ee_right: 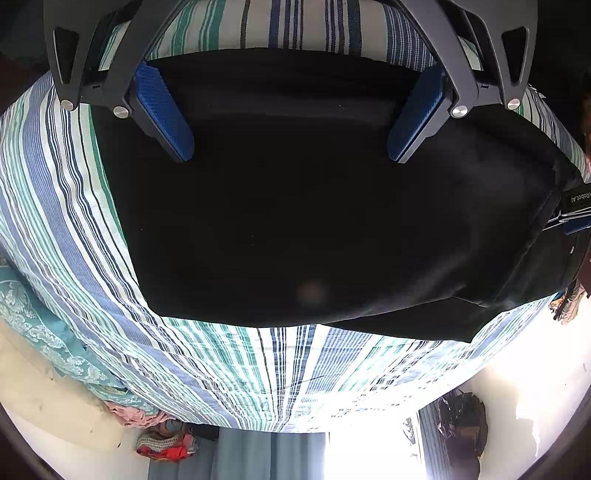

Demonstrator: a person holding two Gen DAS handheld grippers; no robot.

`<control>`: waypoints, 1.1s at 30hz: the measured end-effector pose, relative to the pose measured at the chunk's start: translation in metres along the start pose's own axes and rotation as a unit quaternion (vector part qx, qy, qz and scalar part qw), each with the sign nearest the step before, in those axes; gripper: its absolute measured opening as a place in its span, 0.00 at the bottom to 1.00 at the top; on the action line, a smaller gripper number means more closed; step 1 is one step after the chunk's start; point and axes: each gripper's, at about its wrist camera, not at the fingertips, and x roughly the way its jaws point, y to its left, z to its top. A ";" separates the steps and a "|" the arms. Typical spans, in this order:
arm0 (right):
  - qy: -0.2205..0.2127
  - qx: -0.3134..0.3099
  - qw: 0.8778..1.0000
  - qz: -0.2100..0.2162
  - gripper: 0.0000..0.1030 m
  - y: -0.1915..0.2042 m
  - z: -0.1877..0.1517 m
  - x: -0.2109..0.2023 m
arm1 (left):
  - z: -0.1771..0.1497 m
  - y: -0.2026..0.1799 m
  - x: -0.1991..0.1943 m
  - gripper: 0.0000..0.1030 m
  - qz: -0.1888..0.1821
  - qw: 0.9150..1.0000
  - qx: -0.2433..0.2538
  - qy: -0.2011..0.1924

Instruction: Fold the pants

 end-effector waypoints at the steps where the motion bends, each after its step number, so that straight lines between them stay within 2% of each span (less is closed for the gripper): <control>1: -0.001 0.000 1.000 0.000 1.00 0.000 0.000 0.000 | 0.000 0.000 0.000 0.95 0.000 1.000 0.000 0.001; 6: -0.004 0.000 1.000 0.000 1.00 0.000 0.000 -0.001 | 0.003 0.001 0.000 0.95 -0.006 1.000 0.000 0.011; 9: -0.005 -0.001 1.000 0.000 1.00 0.000 -0.001 0.000 | 0.013 0.012 -0.004 0.95 -0.038 0.998 -0.012 0.038; 10: -0.005 -0.001 1.000 0.001 1.00 0.000 -0.001 0.000 | 0.016 0.020 -0.009 0.91 -0.049 0.998 -0.022 0.040; 12: -0.007 -0.001 1.000 0.001 1.00 0.000 -0.001 0.000 | 0.024 0.046 -0.024 0.89 -0.057 0.997 -0.051 0.022; 14: -0.009 -0.001 1.000 0.000 1.00 0.000 -0.003 0.000 | 0.034 0.084 -0.034 0.91 -0.051 0.995 -0.084 0.001; 17: -0.010 0.000 1.000 -0.002 1.00 0.001 -0.003 0.001 | 0.048 0.147 -0.026 0.92 -0.030 0.990 -0.138 0.005; 19: -0.010 0.000 1.000 -0.004 1.00 0.001 -0.002 0.002 | 0.051 0.186 -0.015 0.92 -0.019 0.983 -0.180 0.009; 21: -0.011 0.001 1.000 -0.005 1.00 0.001 -0.001 0.002 | 0.048 0.213 -0.002 0.92 -0.028 0.976 -0.213 0.019; 23: -0.013 0.001 1.000 -0.006 1.00 0.001 -0.001 0.002 | 0.043 0.220 0.012 0.92 -0.082 0.973 -0.212 0.034; 25: -0.015 0.001 1.000 -0.007 1.00 0.001 -0.002 0.002 | 0.040 0.212 0.029 0.93 -0.140 0.970 -0.188 0.060; 26: -0.015 0.002 1.000 -0.007 1.00 0.002 -0.002 0.002 | 0.039 0.206 0.042 0.99 -0.138 0.971 -0.176 0.080; 27: -0.016 0.002 1.000 -0.007 1.00 0.002 -0.002 0.002 | 0.034 0.204 0.051 1.00 -0.128 0.971 -0.175 0.095; 29: -0.017 0.001 1.000 -0.007 1.00 0.002 -0.002 0.002 | 0.029 0.208 0.058 1.00 -0.140 0.965 -0.199 0.095; 33: -0.018 0.001 1.000 -0.006 1.00 0.002 -0.003 0.002 | 0.032 0.197 0.057 1.00 -0.119 0.970 -0.178 0.115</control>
